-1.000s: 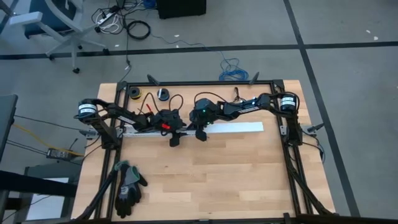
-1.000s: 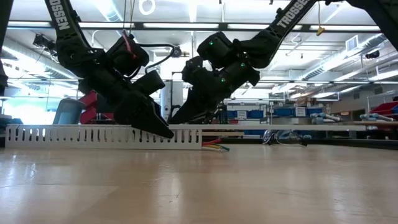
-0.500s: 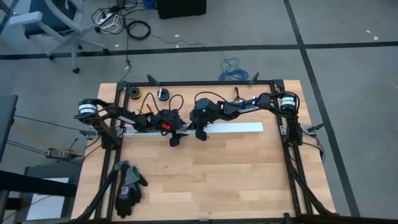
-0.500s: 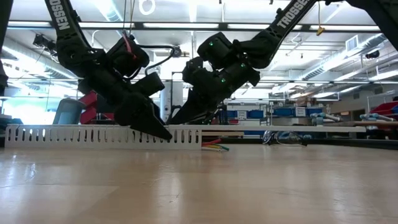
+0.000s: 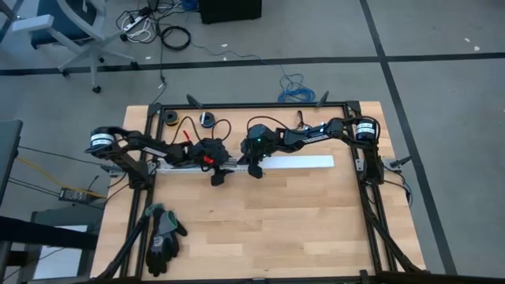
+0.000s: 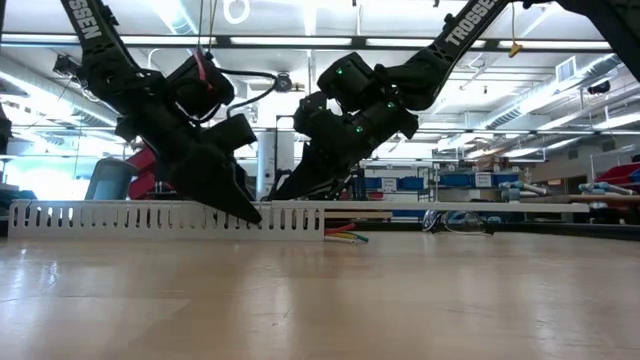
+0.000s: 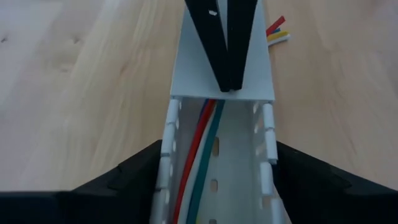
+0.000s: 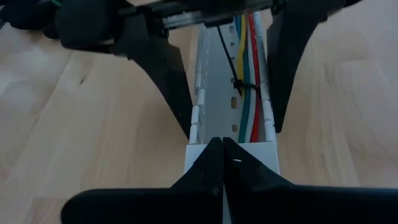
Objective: Ziptie cables
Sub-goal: Close the cable duct
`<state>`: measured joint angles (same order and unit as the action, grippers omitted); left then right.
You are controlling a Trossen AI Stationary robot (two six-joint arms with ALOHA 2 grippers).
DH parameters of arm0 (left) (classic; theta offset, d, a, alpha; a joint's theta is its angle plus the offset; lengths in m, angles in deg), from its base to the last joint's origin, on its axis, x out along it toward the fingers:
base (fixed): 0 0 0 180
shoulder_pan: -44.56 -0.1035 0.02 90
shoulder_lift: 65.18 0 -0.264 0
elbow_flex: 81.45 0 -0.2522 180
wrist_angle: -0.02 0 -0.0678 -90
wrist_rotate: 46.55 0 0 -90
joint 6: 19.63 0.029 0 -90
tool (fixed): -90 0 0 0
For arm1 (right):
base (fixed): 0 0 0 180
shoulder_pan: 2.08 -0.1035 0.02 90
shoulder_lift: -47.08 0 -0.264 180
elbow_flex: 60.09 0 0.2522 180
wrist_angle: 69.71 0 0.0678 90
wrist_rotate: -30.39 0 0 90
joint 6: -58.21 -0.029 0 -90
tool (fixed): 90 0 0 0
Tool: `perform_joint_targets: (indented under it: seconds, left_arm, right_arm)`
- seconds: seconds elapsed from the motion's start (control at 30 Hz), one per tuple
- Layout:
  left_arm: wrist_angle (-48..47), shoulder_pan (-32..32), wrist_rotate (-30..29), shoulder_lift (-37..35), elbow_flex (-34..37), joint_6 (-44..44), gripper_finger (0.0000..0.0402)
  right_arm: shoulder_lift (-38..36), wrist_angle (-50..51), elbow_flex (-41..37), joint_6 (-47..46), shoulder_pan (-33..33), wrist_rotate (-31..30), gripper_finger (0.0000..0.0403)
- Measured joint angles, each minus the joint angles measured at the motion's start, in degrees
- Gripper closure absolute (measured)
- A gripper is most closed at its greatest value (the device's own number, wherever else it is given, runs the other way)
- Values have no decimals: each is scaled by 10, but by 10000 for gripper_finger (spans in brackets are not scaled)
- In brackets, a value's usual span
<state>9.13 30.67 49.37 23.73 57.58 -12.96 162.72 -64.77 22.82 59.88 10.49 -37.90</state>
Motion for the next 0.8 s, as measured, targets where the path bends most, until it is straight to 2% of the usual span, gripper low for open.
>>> perform_joint_targets:
  seconds: [0.3,0.6,0.8]
  left_arm:
    - [36,0,0,-17,36,-7,120]
    - [67,0,2,-16,49,-7,173]
    - [70,0,2,-16,50,-9,174]
  right_arm:
    - [0,0,0,0,0,0,403]
    - [0,0,0,-1,0,0,403]
    - [0,-35,-2,-1,0,0,403]
